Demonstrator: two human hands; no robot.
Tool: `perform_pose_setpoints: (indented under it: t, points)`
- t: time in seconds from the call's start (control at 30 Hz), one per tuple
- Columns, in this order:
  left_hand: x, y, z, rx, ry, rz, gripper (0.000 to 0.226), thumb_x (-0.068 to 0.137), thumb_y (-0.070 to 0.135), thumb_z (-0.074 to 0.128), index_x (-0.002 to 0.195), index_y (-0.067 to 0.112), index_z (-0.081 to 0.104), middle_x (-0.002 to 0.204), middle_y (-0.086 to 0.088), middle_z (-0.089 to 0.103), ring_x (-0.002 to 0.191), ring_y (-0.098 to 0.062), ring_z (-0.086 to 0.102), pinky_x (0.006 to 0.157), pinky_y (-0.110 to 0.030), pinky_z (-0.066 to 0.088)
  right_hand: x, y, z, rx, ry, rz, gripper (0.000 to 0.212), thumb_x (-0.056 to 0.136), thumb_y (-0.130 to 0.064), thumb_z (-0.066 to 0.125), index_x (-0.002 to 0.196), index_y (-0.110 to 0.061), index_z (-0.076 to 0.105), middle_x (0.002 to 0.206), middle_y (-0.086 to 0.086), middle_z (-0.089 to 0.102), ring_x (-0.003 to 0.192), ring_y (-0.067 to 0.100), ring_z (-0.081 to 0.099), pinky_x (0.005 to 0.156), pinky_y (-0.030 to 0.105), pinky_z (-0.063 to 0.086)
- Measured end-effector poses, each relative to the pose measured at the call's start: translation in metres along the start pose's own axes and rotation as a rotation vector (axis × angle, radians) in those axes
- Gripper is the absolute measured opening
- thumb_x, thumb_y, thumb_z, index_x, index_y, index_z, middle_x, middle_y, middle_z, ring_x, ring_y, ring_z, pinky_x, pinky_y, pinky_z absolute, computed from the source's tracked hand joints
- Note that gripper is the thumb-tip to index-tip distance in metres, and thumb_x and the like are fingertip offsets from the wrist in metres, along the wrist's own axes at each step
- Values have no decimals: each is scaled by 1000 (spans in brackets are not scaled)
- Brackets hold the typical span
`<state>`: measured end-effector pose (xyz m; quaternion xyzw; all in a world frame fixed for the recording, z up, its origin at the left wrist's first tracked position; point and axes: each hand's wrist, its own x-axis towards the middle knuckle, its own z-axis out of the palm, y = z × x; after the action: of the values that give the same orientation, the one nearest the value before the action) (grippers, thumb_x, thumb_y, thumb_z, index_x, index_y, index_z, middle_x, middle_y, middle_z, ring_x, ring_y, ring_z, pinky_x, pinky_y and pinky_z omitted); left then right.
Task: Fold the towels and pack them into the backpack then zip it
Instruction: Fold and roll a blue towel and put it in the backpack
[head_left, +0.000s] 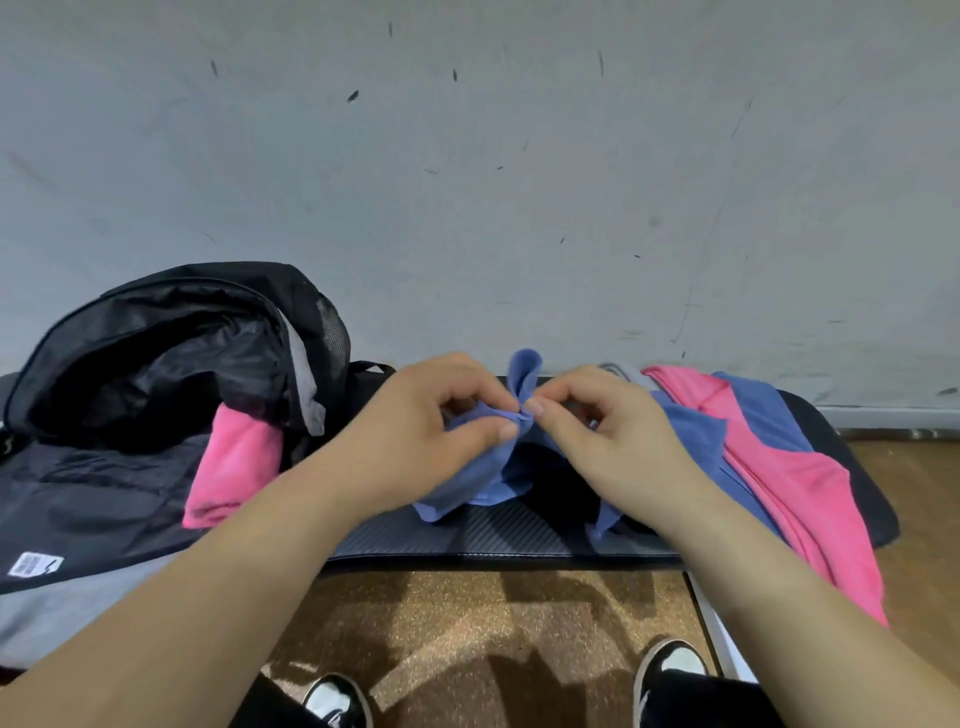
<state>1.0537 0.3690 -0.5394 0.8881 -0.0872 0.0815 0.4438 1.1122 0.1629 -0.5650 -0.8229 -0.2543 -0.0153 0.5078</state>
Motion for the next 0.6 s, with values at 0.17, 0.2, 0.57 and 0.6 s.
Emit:
perform_pose_setpoints:
  t: [0.17,0.2,0.57,0.6]
  points:
    - [8,8,6,-182,66,-89,50,83,18,87,118,45,62,112,23,71,73,-14,67,71,-26,56,4,-4,-5,172,-120,-41,16,101,-19,63,88,-17,72,79,14,66,70,24,57,68,33,47]
    - [8,9,7,-175,32,-85,57,84,18,86,127,47,61,107,22,73,72,-8,66,72,-21,55,5,-4,-8,168,-121,-40,15,100,-21,64,88,-20,73,81,14,69,74,29,61,72,39,50]
    - [21,-9,-1,106,229,-79,7,94,21,75,99,26,74,114,15,56,98,0,58,79,-1,40,11,22,-20,-100,-176,117,13,91,-23,78,83,-14,73,78,13,70,63,15,55,61,25,44]
    - [22,-12,-5,111,262,-105,6,95,21,74,100,26,74,119,16,53,99,0,58,79,-1,40,12,25,-22,-123,-158,142,11,92,-24,76,84,-17,73,76,7,72,63,15,57,62,26,45]
